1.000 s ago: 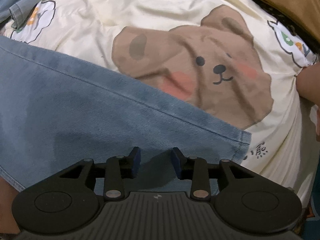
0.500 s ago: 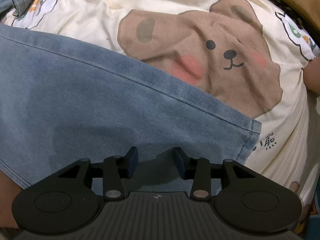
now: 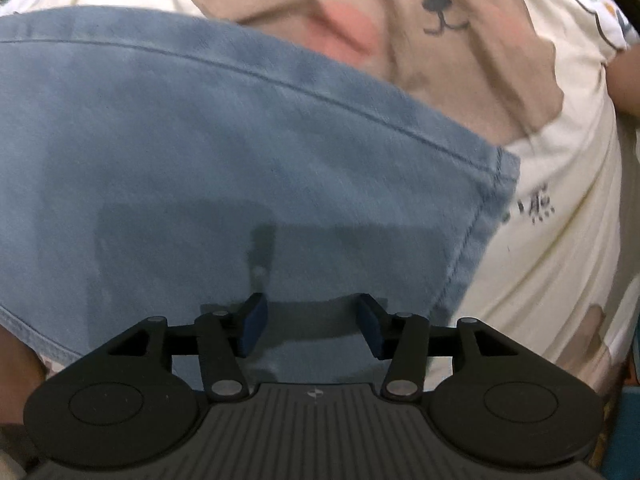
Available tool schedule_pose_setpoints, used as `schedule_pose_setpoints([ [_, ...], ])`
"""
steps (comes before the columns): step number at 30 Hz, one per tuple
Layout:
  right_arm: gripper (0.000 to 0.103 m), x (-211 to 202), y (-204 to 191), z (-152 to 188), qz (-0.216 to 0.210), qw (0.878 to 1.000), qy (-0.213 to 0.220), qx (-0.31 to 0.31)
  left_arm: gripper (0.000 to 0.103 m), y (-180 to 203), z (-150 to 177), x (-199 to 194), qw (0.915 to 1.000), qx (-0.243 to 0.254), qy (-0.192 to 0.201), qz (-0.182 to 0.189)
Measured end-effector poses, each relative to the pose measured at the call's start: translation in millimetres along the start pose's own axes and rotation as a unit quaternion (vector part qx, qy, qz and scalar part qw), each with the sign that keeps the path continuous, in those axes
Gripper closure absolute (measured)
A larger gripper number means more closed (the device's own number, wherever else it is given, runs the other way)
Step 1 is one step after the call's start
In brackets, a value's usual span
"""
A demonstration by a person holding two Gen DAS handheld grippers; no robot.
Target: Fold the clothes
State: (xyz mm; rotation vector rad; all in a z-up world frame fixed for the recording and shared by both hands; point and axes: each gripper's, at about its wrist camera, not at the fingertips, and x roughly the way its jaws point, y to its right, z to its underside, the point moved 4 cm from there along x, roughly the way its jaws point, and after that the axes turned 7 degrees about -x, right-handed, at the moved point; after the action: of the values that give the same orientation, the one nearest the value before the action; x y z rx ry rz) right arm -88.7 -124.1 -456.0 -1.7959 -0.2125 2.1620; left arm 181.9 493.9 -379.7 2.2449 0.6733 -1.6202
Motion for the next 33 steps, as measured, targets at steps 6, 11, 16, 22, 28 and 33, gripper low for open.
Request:
schedule_pose_setpoints([
  [6, 0.048, -17.4, -13.8, -14.3, -0.020, 1.000, 0.023, 0.003, 0.095, -6.9, 21.2, -39.5, 0.9997, 0.010, -0.016, 0.015],
  [11, 0.048, -23.2, -35.6, -30.8, -0.053, 0.998, 0.043, -0.004, 0.095, -7.2, 61.0, -44.7, 0.9977, 0.014, -0.056, 0.036],
  [16, 0.048, -12.9, -51.1, -32.7, -0.055, 0.998, 0.027, -0.003, 0.098, -4.3, 61.0, -43.4, 0.9984, 0.017, -0.044, 0.031],
  [22, 0.048, -20.3, -59.1, -43.2, -0.050, 0.998, 0.031, 0.000, 0.100, -1.8, 57.3, -46.3, 0.9994, 0.016, -0.021, 0.020],
  [28, 0.048, -51.8, -68.5, -80.8, -0.051, 0.996, 0.079, -0.007, 0.095, 2.1, 53.8, -50.9, 0.9998, 0.016, 0.002, 0.013],
  [33, 0.048, -79.5, -72.4, -106.6, -0.056, 0.990, 0.132, -0.012, 0.095, 27.3, 58.8, -69.9, 0.9981, 0.033, 0.009, 0.052],
])
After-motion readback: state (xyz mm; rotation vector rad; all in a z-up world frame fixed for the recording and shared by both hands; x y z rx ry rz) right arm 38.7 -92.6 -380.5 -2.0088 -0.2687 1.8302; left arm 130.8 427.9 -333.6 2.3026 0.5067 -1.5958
